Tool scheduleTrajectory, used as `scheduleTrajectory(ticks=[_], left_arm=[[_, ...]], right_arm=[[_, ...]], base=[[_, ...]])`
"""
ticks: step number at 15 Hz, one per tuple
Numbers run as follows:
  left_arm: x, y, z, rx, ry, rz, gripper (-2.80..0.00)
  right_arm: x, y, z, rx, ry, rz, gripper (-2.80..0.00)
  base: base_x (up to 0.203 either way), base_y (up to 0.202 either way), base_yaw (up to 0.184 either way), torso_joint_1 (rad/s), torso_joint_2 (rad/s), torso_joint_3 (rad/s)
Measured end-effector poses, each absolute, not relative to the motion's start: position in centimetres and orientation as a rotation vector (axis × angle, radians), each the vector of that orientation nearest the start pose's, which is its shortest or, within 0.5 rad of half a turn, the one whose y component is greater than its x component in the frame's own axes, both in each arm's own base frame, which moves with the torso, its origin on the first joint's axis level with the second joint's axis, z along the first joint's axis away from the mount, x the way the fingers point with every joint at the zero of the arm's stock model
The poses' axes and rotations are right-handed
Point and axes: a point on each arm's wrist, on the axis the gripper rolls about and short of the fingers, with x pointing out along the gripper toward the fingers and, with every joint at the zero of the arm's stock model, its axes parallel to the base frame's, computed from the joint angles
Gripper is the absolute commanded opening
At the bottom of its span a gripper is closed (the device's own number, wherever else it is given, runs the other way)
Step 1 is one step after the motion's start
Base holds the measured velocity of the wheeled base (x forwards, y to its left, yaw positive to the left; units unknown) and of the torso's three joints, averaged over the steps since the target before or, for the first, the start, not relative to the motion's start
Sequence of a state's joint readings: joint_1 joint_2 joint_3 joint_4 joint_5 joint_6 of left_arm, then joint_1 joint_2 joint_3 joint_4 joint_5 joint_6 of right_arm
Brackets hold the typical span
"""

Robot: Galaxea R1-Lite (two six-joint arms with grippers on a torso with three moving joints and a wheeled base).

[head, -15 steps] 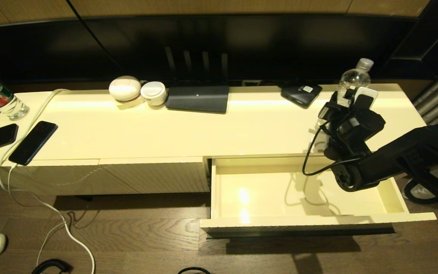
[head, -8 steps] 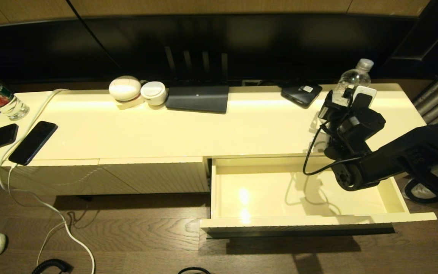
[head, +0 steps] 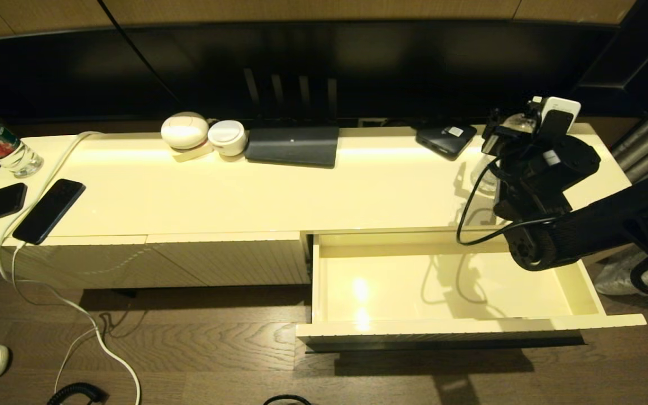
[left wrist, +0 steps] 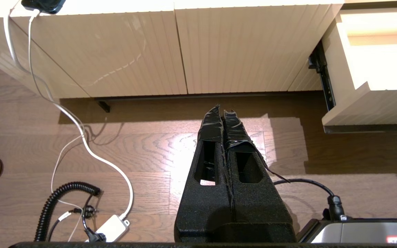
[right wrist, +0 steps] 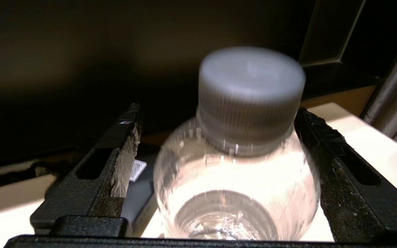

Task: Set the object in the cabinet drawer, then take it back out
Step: Take the mineral water out of the drawer and put it on the table, then close the drawer

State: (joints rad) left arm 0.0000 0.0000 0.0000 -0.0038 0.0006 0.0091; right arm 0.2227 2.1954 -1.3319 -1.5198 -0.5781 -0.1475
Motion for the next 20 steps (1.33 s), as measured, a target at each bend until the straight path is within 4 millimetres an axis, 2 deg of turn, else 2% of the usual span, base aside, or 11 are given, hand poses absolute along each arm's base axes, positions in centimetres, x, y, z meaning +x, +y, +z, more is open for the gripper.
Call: scheduleTrajectory(ticks=[4, 7, 9, 10, 11, 13, 15, 20], left_arm=[[-2.3, 0.0, 7.6, 0.009, -0.004, 0.0, -2.8], [-2.3, 0.0, 7.6, 0.009, -0.004, 0.0, -2.8], [-2.3, 0.0, 7.6, 0.01, -0.004, 0.0, -2.8], [-2.3, 0.0, 7.6, 0.009, -0.004, 0.001, -2.8], [-2.3, 0.0, 7.6, 0.009, -0.004, 0.001, -2.8], [-2.3, 0.0, 7.6, 0.009, -0.004, 0.001, -2.8], [-2.3, 0.0, 7.6, 0.009, -0.004, 0.001, -2.8], [-2.3, 0.0, 7.6, 0.009, -0.004, 0.0, -2.8]], right_arm=[[38.5, 7.9, 27.3, 0.09, -0.688, -0.381, 0.0], [34.7, 7.2, 31.8, 0.044, -0.779, -0.387, 0.0], [32.1, 6.6, 34.1, -0.018, -0.791, -0.391, 0.0], [30.8, 6.3, 34.9, -0.051, -0.772, -0.389, -2.8], [29.6, 6.1, 35.3, -0.085, -0.724, -0.38, -2.8], [27.6, 5.6, 34.5, -0.175, -0.561, -0.35, -2.8], [25.6, 5.2, 32.5, -0.288, -0.388, -0.303, -2.8], [19.7, 4.1, 25.7, -0.586, 0.003, 0.026, -2.8]], base=[[0.0, 0.0, 0.0, 0.0, 0.0, 0.0], [0.0, 0.0, 0.0, 0.0, 0.0, 0.0], [0.0, 0.0, 0.0, 0.0, 0.0, 0.0], [0.0, 0.0, 0.0, 0.0, 0.0, 0.0], [0.0, 0.0, 0.0, 0.0, 0.0, 0.0], [0.0, 0.0, 0.0, 0.0, 0.0, 0.0], [0.0, 0.0, 0.0, 0.0, 0.0, 0.0], [0.0, 0.0, 0.0, 0.0, 0.0, 0.0]])
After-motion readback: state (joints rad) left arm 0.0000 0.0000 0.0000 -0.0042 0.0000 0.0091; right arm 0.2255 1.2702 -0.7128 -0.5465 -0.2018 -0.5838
